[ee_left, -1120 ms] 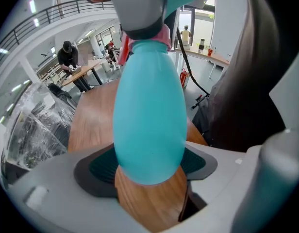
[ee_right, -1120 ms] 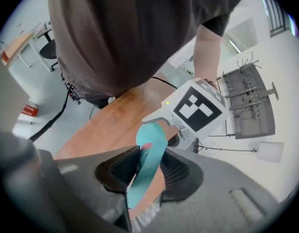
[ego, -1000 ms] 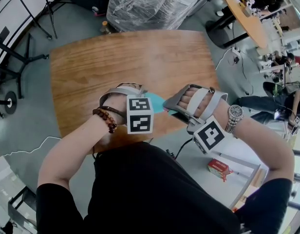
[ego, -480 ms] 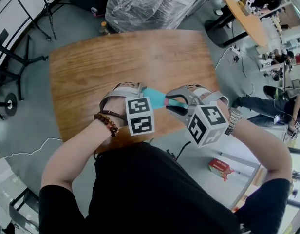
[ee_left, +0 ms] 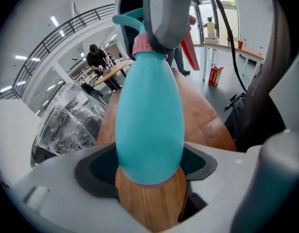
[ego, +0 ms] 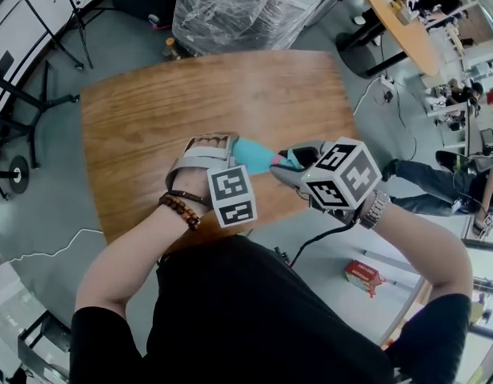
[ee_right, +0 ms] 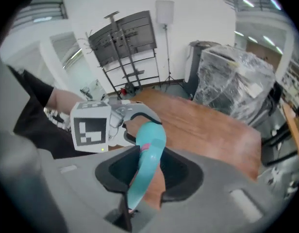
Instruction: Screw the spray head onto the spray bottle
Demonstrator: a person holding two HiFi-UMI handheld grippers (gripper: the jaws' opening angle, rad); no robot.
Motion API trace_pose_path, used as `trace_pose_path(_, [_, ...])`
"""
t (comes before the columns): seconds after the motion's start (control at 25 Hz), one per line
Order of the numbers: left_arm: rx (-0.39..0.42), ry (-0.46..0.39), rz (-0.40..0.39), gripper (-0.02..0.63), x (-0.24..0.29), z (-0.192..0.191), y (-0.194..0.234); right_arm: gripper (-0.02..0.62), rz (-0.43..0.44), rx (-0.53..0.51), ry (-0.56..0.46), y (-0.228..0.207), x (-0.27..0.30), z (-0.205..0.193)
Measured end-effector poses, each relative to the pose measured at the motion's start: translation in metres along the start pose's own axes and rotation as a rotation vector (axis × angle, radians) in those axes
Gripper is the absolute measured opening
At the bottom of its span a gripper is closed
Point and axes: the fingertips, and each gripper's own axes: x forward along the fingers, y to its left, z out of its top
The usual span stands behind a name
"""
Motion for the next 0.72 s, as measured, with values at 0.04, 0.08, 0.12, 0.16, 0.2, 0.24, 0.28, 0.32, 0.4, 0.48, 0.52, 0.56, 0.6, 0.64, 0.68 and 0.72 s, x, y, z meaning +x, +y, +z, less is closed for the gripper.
trace_pose_path(0.04, [0.002, 0.003, 0.015, 0.405, 0.000, -0.001, 0.001, 0.123, 0.016, 0.085, -0.007, -0.002, 0.001, -0.001])
trace_pose_path(0.08, [0.005, 0.006, 0.029, 0.405, 0.001, -0.001, 0.001, 0.123, 0.033, 0.168, -0.014, -0.004, 0.002, -0.002])
trace_pose_path(0.12, [0.009, 0.008, 0.041, 0.405, 0.001, -0.001, 0.001, 0.123, 0.051, 0.247, -0.020, -0.006, 0.003, -0.004])
trace_pose_path(0.16, [0.013, 0.009, 0.050, 0.405, 0.000, -0.001, 0.001, 0.123, 0.069, 0.318, -0.025, -0.008, 0.003, -0.005])
trace_pose_path(0.2, [0.016, 0.008, 0.056, 0.405, 0.000, -0.001, 0.002, 0.123, 0.084, 0.375, -0.027, -0.010, 0.003, -0.007])
trace_pose_path(0.24, [0.016, 0.006, 0.058, 0.405, 0.000, 0.000, 0.002, 0.123, 0.093, 0.413, -0.028, -0.012, 0.003, -0.009])
trace_pose_path(0.28, [0.012, 0.001, 0.056, 0.405, 0.001, 0.000, 0.002, 0.123, 0.094, 0.431, -0.027, -0.013, 0.003, -0.010])
trace_pose_path(0.32, [0.003, -0.006, 0.049, 0.405, 0.001, 0.002, 0.001, 0.123, 0.088, 0.431, -0.025, -0.014, 0.003, -0.010])
trace_pose_path(0.4, [-0.032, -0.032, 0.020, 0.405, 0.003, 0.004, -0.004, 0.124, 0.066, 0.398, -0.021, -0.016, 0.002, -0.010])
trace_pose_path(0.48, [-0.080, -0.069, -0.021, 0.405, 0.004, 0.007, -0.011, 0.124, 0.042, 0.333, -0.016, -0.015, 0.001, -0.008])
trace_pose_path(0.52, [-0.105, -0.089, -0.039, 0.405, 0.005, 0.009, -0.014, 0.124, 0.031, 0.297, -0.011, -0.014, 0.000, -0.007])
trace_pose_path(0.56, [-0.127, -0.108, -0.055, 0.405, 0.005, 0.011, -0.017, 0.124, 0.020, 0.263, -0.006, -0.013, 0.000, -0.006])
trace_pose_path(0.6, [-0.146, -0.124, -0.068, 0.405, 0.005, 0.013, -0.020, 0.124, 0.011, 0.232, 0.000, -0.011, -0.001, -0.006])
trace_pose_path(0.64, [-0.164, -0.138, -0.079, 0.405, 0.005, 0.014, -0.021, 0.126, 0.003, 0.202, 0.006, -0.011, -0.002, -0.005])
trace_pose_path(0.68, [-0.178, -0.148, -0.089, 0.405, 0.005, 0.016, -0.022, 0.127, -0.005, 0.176, 0.010, -0.011, -0.003, -0.004])
trace_pose_path(0.72, [-0.189, -0.156, -0.097, 0.405, 0.005, 0.017, -0.023, 0.131, -0.012, 0.153, 0.013, -0.011, -0.004, -0.003])
